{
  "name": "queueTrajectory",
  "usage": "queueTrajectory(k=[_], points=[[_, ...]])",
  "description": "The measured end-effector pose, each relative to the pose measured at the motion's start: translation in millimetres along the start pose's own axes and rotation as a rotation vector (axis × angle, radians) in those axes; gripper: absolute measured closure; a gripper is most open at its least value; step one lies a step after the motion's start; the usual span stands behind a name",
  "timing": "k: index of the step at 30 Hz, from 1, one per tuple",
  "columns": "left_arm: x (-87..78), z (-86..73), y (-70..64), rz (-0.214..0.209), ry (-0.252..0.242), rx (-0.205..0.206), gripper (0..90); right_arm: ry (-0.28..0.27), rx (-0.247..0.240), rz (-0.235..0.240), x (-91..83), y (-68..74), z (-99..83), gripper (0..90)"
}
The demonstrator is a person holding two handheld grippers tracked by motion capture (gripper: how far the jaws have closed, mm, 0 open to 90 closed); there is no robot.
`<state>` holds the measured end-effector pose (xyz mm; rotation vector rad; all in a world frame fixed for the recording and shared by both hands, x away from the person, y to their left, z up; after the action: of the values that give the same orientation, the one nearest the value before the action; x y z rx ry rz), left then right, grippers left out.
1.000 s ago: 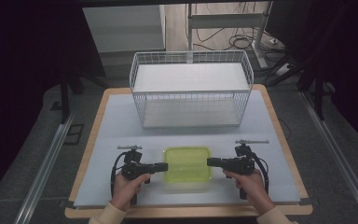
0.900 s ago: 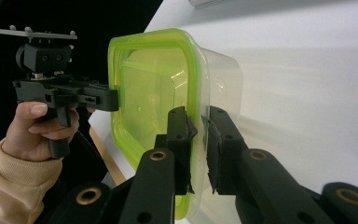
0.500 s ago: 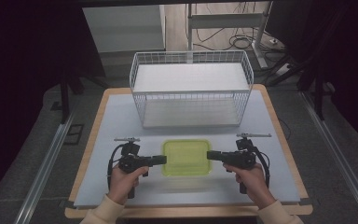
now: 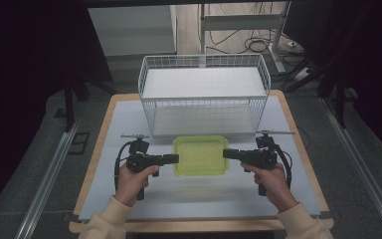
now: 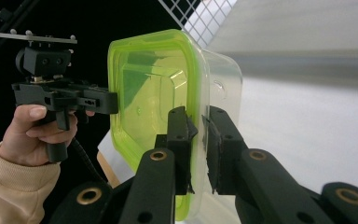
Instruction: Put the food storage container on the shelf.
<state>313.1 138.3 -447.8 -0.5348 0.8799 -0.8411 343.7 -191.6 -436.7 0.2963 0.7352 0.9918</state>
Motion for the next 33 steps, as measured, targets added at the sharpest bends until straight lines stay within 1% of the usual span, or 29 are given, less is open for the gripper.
queueTrajectory(k=[5,6,7,13,17,25,30,33], points=[[-1.3,12.1,-4.0,0.002,-0.003,0.003,80.7,-0.012,0.002,-0.002,-2.2,0.5,14.0,80.5],[-1.8,14.1,-4.4,0.006,-0.002,0.009,80.7,-0.012,-0.003,-0.004,-2.2,0.8,16.1,80.5],[-2.1,16.0,-5.2,0.005,-0.005,0.008,80.7,-0.012,-0.003,-0.004,-2.2,0.8,16.1,80.5],[-6.8,30.1,-8.7,0.01,-0.014,0.021,80.7,-0.021,-0.014,-0.007,-2.1,3.5,30.5,80.5],[-9.2,39.5,-11.1,0.004,-0.017,0.014,80.7,-0.027,-0.008,-0.006,-2.0,4.6,40.2,80.5],[-9.8,54.8,-15.6,0.006,-0.014,0.004,80.9,-0.028,-0.022,-0.022,-4.5,6.6,56.5,80.5],[-11.3,64.8,-21.0,0.012,-0.02,0.024,80.8,-0.037,-0.024,-0.026,-7.0,7.5,66.3,80.5],[-12.3,71.1,-23.9,0.011,-0.023,0.023,80.8,-0.042,-0.025,-0.028,-8.8,9.0,71.8,80.5]])
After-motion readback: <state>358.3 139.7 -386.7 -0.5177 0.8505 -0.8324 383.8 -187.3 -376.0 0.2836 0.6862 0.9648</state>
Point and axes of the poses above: each handheld gripper's, and its own axes: x roughly forward along the jaws, z roughly out of its top, y roughly to its left, the point moved 2 cm from there along x, roughly forward along the jaws, and after that the axes turned 6 degrees about -x, right-handed, at the moved point
